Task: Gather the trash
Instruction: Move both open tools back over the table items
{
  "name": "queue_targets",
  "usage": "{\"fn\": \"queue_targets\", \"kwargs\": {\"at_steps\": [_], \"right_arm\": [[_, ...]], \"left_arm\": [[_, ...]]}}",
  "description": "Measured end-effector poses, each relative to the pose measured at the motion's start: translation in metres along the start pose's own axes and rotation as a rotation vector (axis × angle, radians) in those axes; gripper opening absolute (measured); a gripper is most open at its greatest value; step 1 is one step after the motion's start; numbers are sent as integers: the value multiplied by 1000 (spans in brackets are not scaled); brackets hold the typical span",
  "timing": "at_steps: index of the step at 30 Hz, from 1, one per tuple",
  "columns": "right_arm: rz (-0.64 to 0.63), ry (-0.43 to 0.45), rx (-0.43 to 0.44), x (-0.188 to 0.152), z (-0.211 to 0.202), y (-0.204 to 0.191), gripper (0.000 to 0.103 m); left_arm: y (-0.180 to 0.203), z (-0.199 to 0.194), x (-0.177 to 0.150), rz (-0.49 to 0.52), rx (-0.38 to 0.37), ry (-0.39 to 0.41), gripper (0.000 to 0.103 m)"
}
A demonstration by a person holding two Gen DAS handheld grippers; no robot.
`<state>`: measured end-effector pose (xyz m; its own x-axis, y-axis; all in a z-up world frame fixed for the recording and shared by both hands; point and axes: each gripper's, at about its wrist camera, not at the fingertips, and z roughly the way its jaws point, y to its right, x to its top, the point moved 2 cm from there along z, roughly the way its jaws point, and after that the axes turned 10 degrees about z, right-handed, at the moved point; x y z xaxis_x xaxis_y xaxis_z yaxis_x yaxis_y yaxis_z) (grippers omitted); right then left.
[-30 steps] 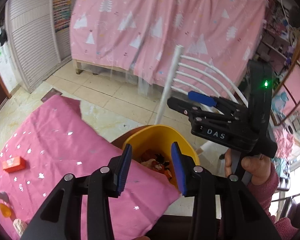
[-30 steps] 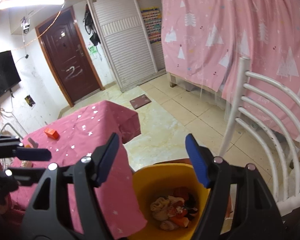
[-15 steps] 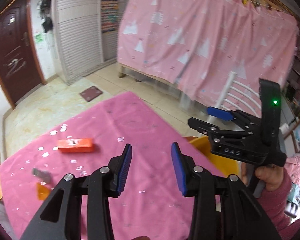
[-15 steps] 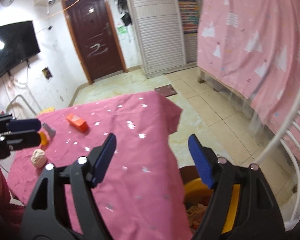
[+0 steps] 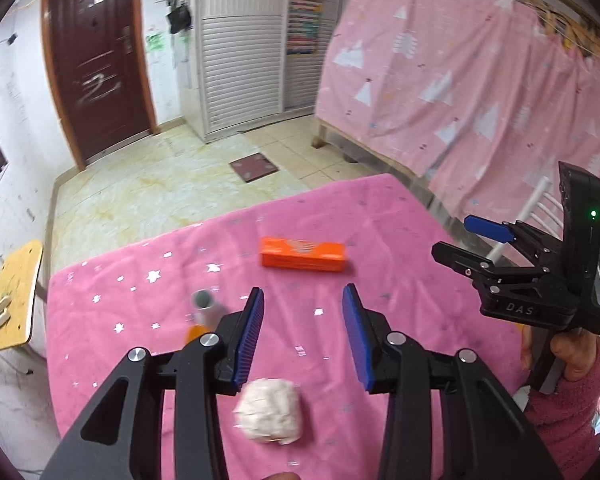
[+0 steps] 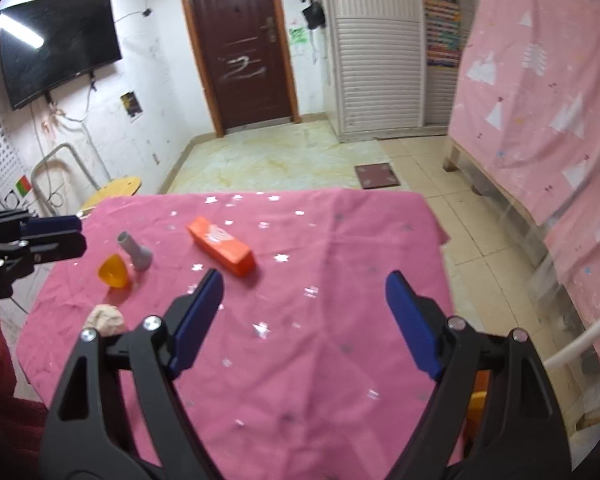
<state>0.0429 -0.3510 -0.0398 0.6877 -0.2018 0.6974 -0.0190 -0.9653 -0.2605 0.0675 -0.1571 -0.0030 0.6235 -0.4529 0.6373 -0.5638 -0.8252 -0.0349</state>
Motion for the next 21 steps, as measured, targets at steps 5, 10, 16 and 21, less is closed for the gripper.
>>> {"fn": "queue_targets", "kwargs": {"at_steps": [5,10,16,21], "right_arm": [[-33,-34,19,4,23,-26,80],[-60,-66,32,7,43,-43,80],[-75,-118,45,10,73,-56,80],[-97,-151,50,10,90,-66,80]], "left_arm": [[-29,11,-12,-40,19,-23,34],[-56,30,-31,-100,35,-74,34],[-65,51,-49,-95,20,-116,34],[-61,65,-55,-76,38,-139,34]]}}
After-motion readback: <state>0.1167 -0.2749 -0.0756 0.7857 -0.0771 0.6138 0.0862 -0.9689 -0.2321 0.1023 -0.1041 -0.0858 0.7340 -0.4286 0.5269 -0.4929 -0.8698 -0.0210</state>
